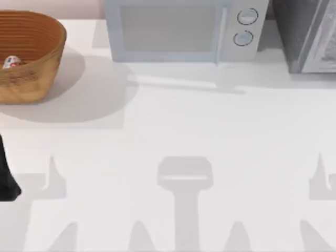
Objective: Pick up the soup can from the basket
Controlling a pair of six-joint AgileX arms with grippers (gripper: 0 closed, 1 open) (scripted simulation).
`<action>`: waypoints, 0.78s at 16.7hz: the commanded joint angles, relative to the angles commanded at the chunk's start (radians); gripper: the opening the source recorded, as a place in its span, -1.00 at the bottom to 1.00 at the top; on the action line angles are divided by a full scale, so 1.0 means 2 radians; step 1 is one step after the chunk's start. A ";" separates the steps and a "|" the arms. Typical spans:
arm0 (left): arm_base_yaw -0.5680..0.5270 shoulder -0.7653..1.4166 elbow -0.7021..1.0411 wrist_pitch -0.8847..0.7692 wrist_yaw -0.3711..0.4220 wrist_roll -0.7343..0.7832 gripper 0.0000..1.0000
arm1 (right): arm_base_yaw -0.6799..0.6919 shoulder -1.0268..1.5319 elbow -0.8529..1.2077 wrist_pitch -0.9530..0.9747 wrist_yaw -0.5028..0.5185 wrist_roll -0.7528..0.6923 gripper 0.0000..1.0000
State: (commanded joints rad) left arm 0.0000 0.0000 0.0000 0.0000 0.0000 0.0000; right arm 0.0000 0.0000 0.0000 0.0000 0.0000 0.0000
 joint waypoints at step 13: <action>0.009 0.327 0.327 -0.147 0.009 -0.009 1.00 | 0.000 0.000 0.000 0.000 0.000 0.000 1.00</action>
State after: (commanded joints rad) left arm 0.0173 0.6546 0.6536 -0.2944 0.0189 -0.0173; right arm 0.0000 0.0000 0.0000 0.0000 0.0000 0.0000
